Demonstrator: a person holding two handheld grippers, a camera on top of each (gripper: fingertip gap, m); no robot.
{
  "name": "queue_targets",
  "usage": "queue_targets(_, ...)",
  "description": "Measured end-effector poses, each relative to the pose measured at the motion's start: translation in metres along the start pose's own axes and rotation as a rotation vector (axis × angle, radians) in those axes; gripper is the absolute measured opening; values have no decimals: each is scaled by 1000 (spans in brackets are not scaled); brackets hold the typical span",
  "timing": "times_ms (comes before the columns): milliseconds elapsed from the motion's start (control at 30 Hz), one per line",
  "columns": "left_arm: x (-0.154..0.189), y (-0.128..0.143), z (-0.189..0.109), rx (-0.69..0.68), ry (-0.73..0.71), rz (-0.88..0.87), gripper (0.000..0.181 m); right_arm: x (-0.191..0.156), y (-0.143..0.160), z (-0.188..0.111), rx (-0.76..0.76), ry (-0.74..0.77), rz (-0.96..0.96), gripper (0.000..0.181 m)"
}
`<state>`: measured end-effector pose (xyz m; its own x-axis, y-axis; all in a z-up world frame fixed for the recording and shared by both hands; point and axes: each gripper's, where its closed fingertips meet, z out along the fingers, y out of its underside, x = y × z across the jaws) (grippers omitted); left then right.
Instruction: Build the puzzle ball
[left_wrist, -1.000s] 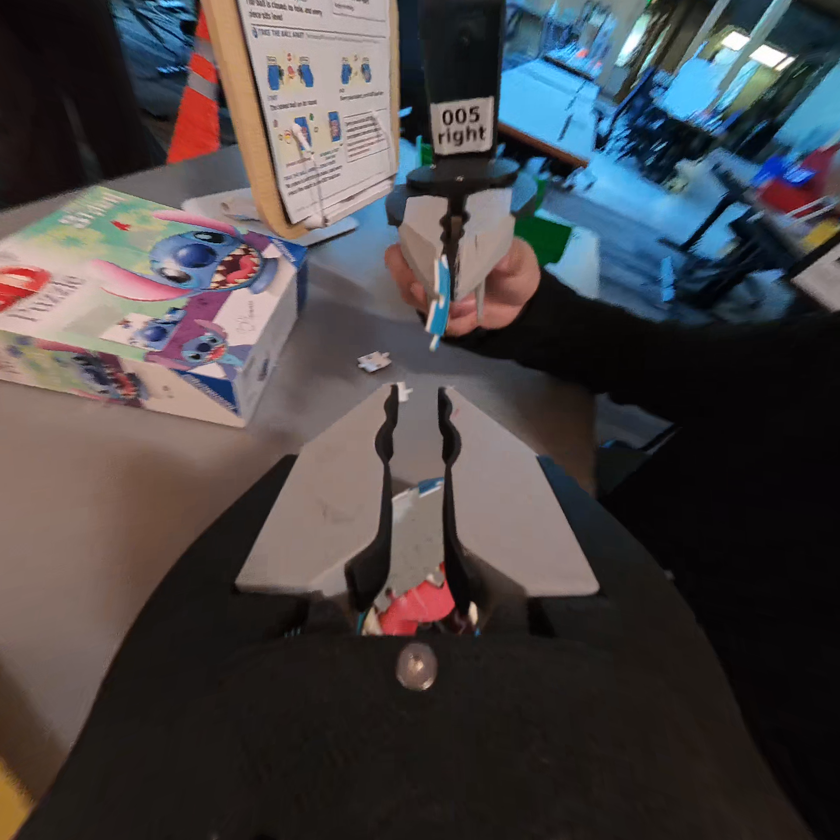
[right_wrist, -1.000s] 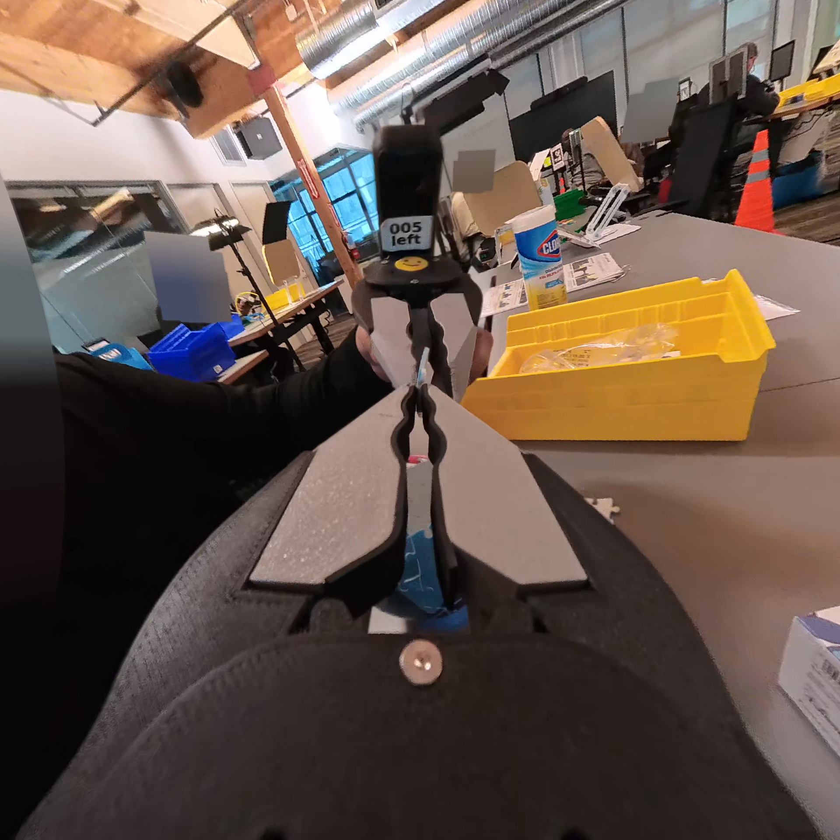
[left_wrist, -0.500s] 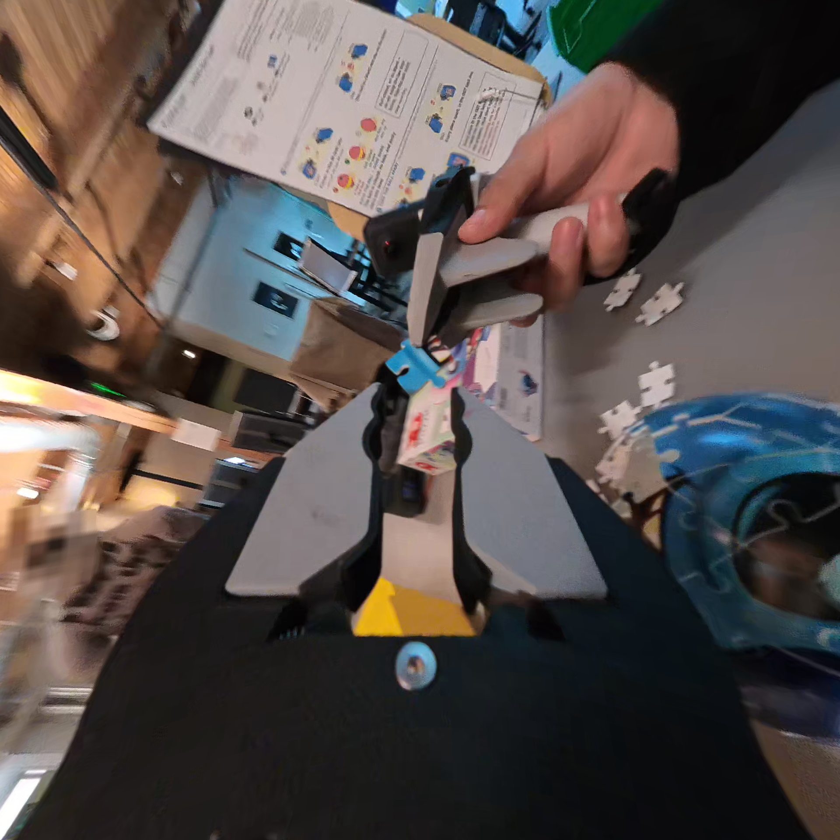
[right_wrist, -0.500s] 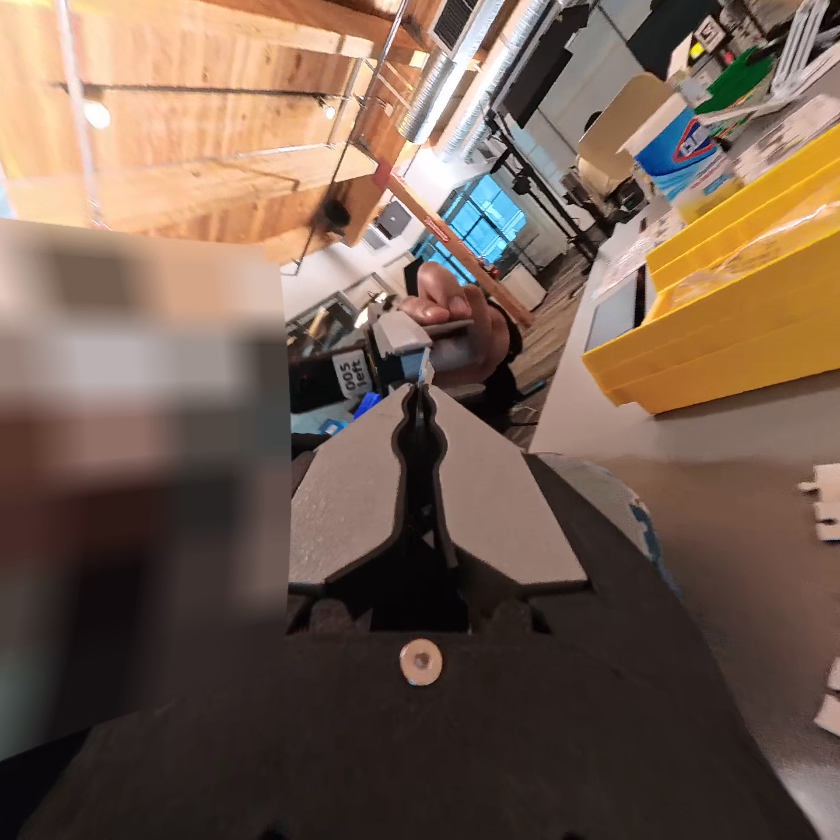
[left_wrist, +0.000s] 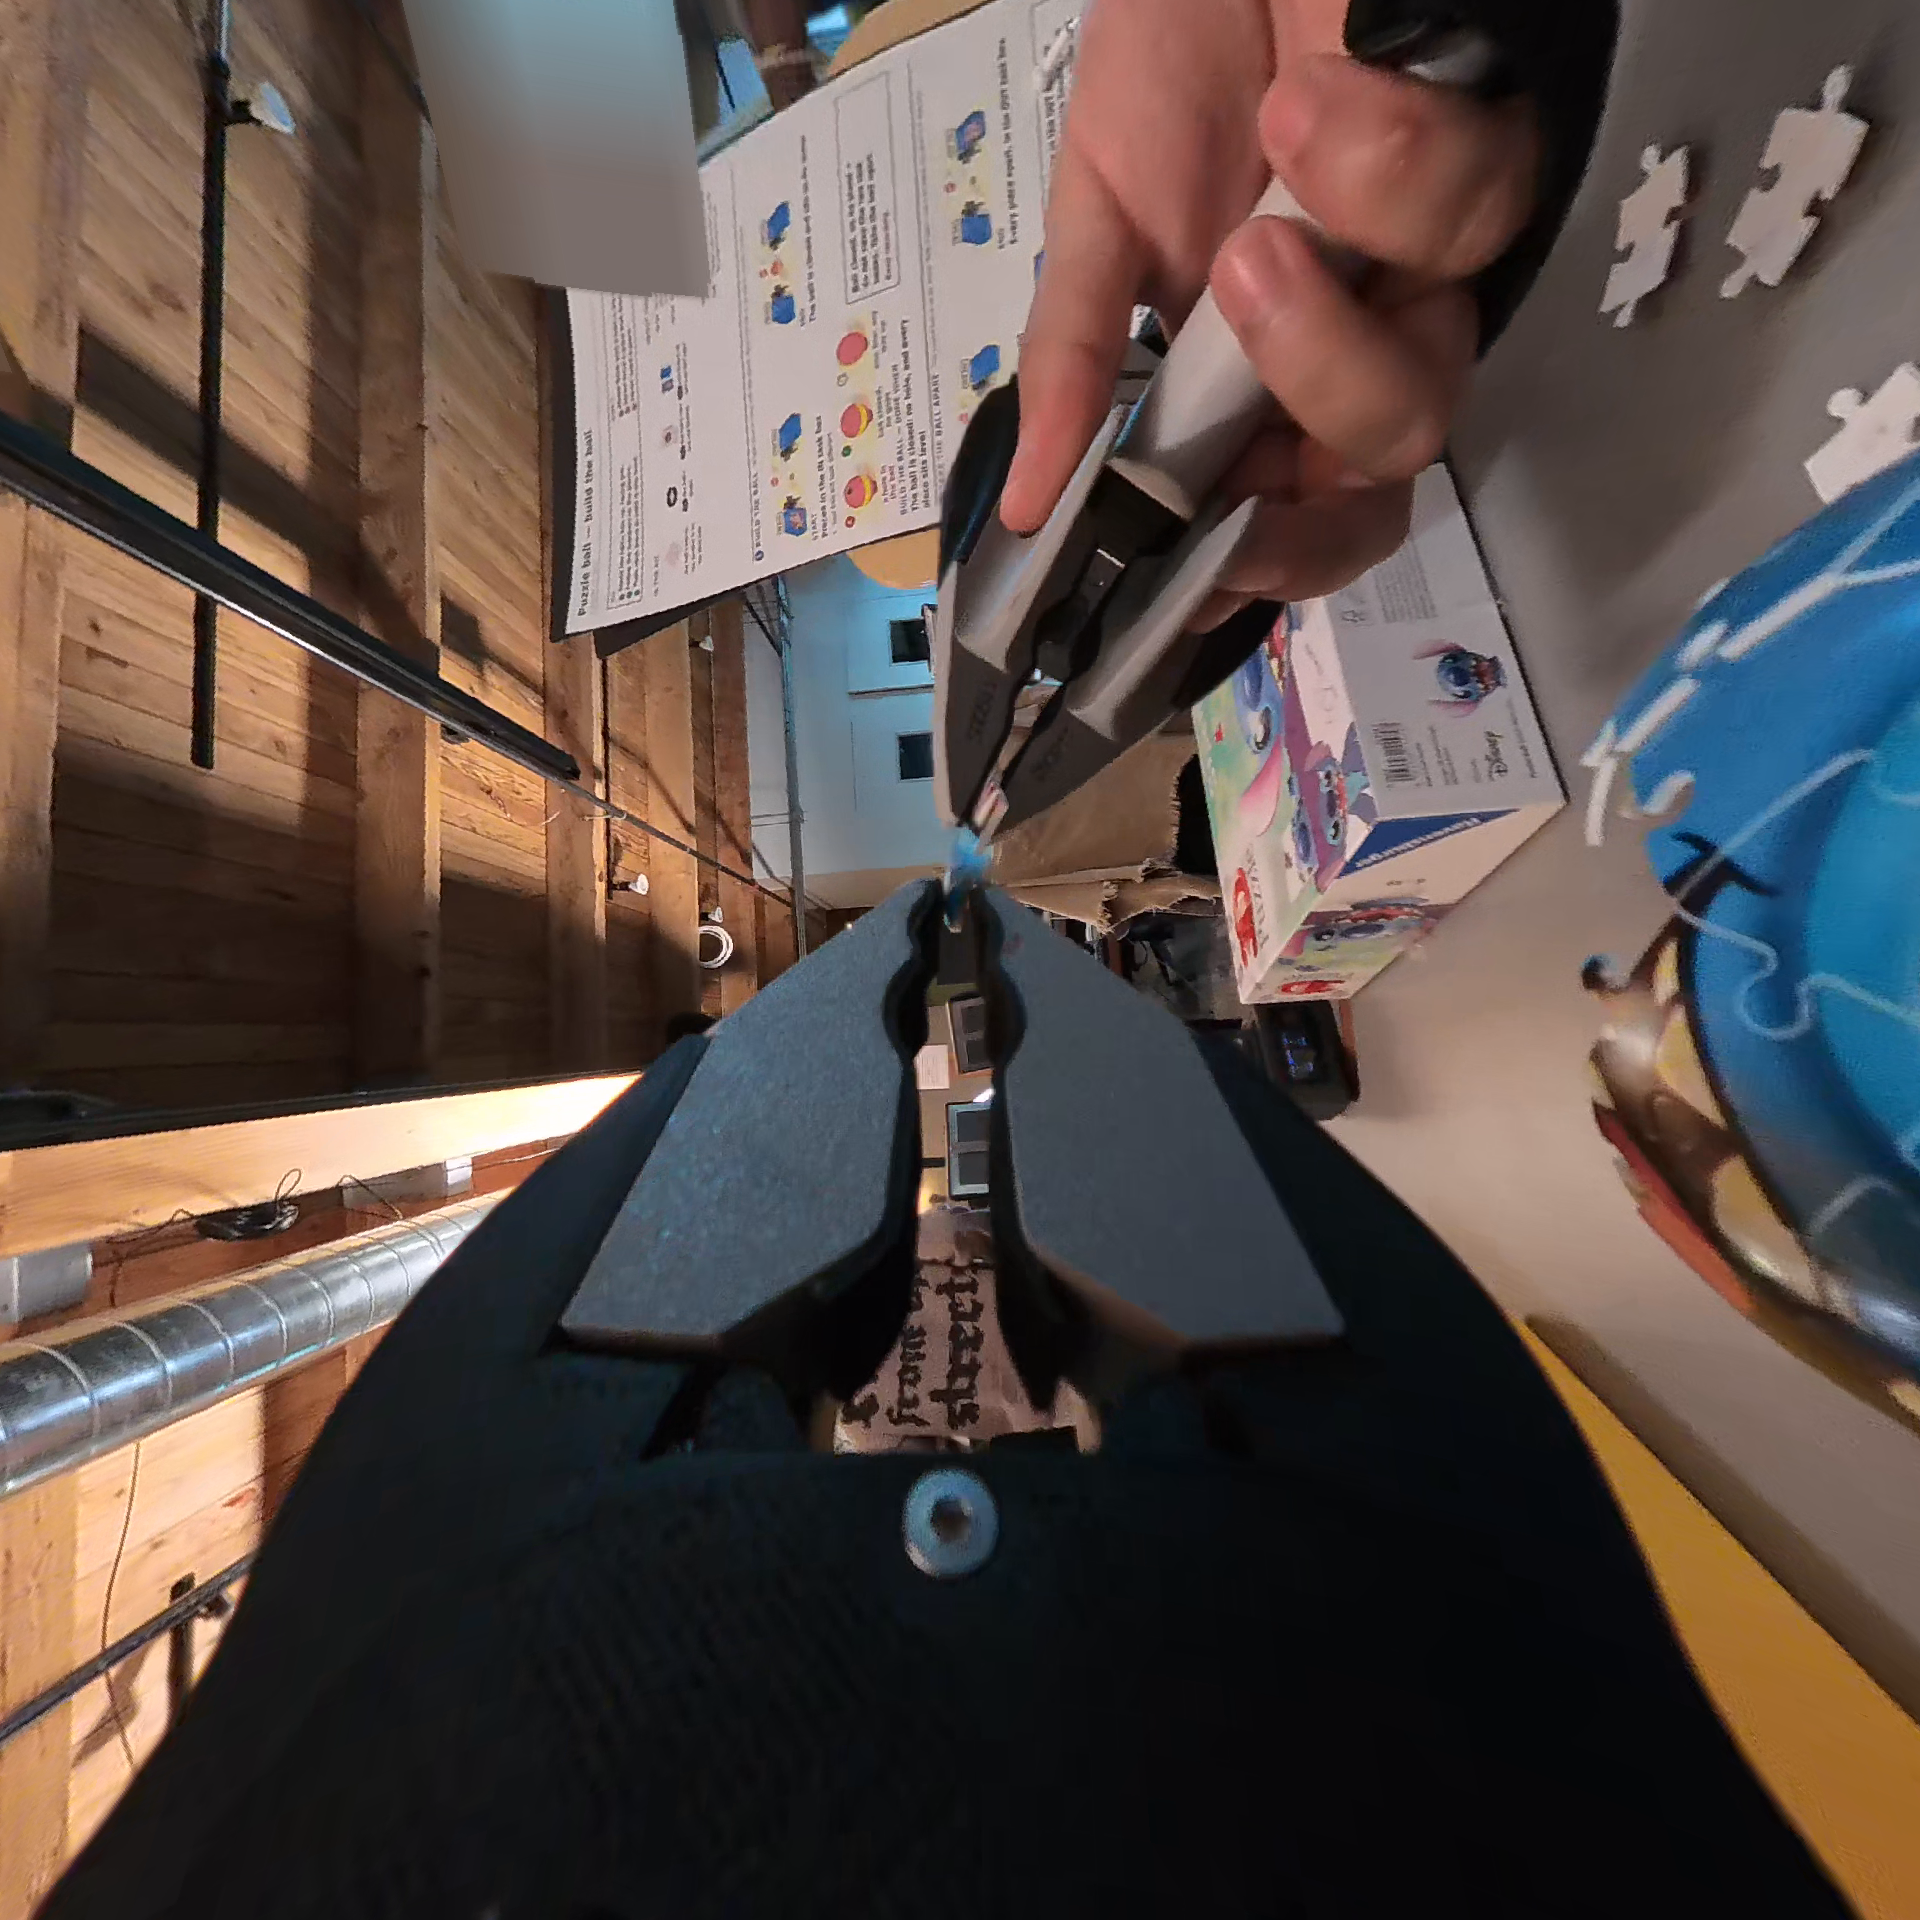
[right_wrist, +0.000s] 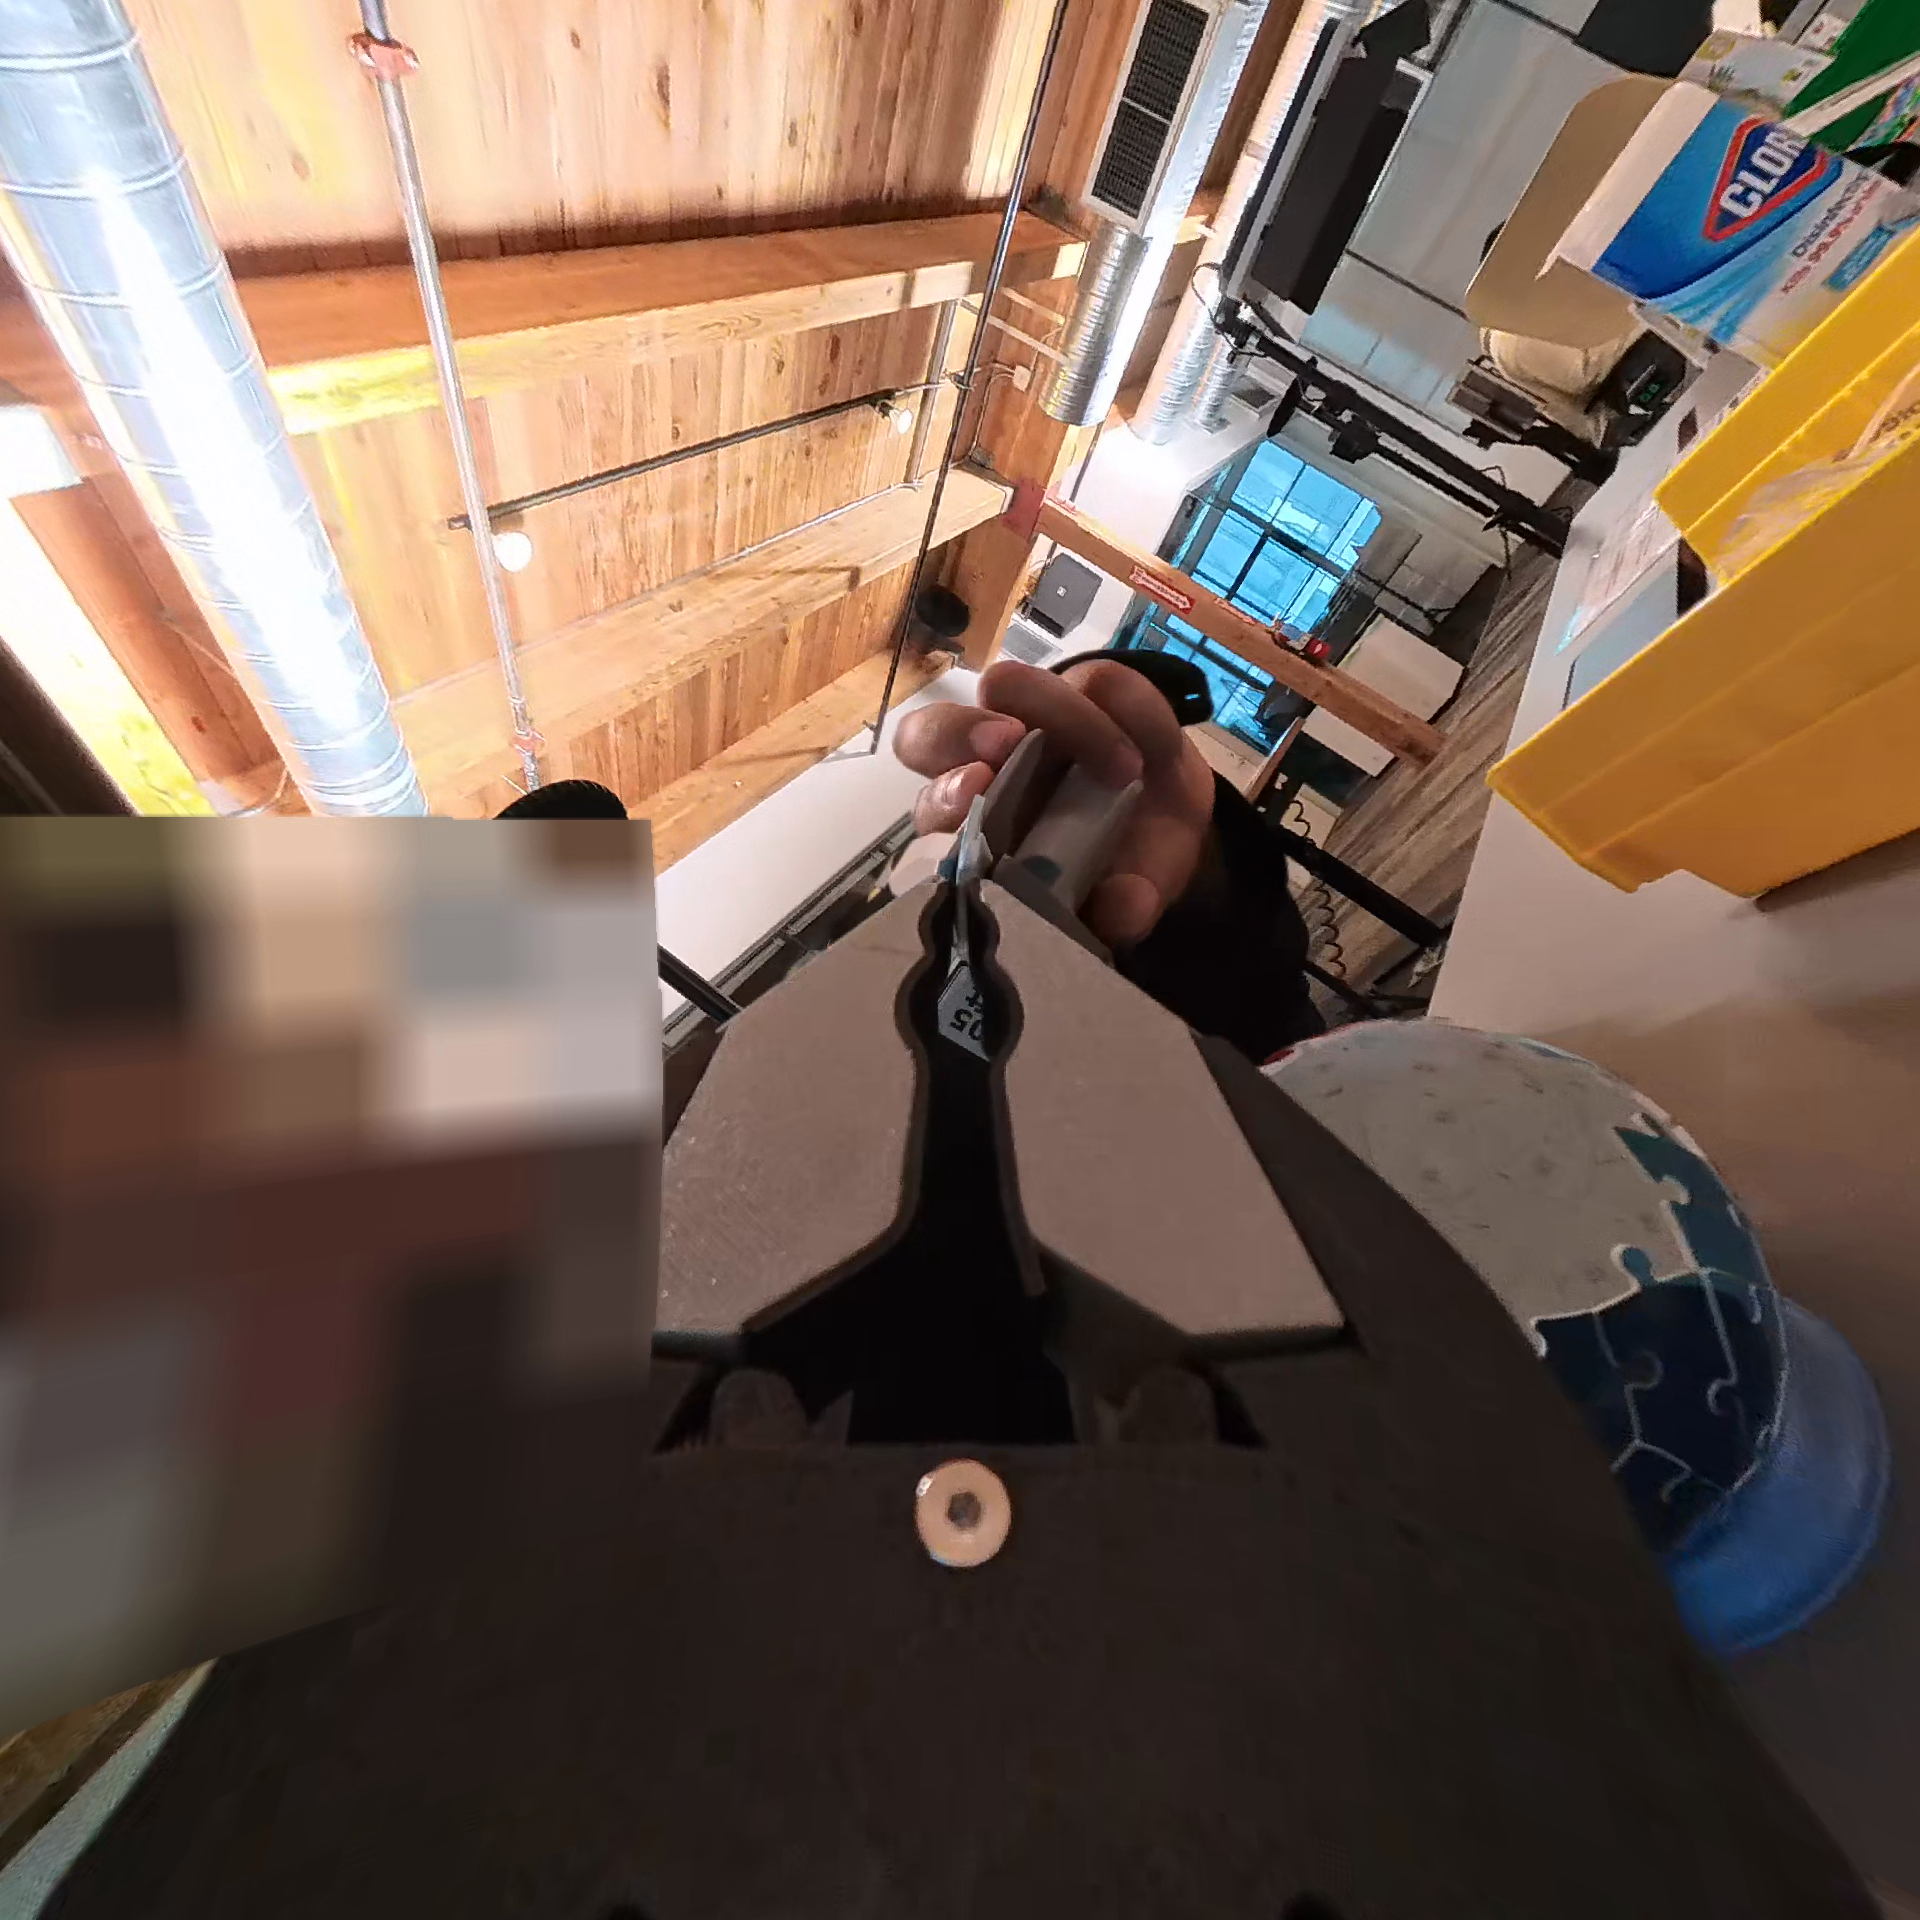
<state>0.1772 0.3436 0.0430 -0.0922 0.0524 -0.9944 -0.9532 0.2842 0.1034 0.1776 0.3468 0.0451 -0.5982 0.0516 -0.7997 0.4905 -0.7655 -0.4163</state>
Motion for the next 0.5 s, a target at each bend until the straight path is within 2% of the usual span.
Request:
queue_targets(33, 1, 1, 0, -3, 12, 3, 1, 1, 0, 0, 3, 3, 4, 0)
queue_targets(100, 5, 5, 3, -40, 77, -70, 0, 7, -3, -1, 21, 30, 11, 1)
queue_targets(133, 6, 7, 5, -55, 131, -170, 0, 10, -5, -3, 32, 47, 11, 2)
queue_targets(233, 2, 22, 14, -128, 267, -644, 0, 11, -17, -10, 76, 80, -34, 8)
queue_targets(300, -1, 33, 17, -151, 350, -965, 0, 13, -28, -21, 102, 166, -134, 13)
queue_targets(400, 1, 28, 14, -87, 553, -1425, 0, 23, -33, -32, 36, 385, -382, 18)
queue_targets(467, 1, 26, 13, -46, 635, -1606, 0, 23, -28, -26, -47, 486, -533, 37)
queue_targets(500, 2, 29, 13, -46, 649, -1659, 0, 20, -23, -19, -85, 499, -591, 41)
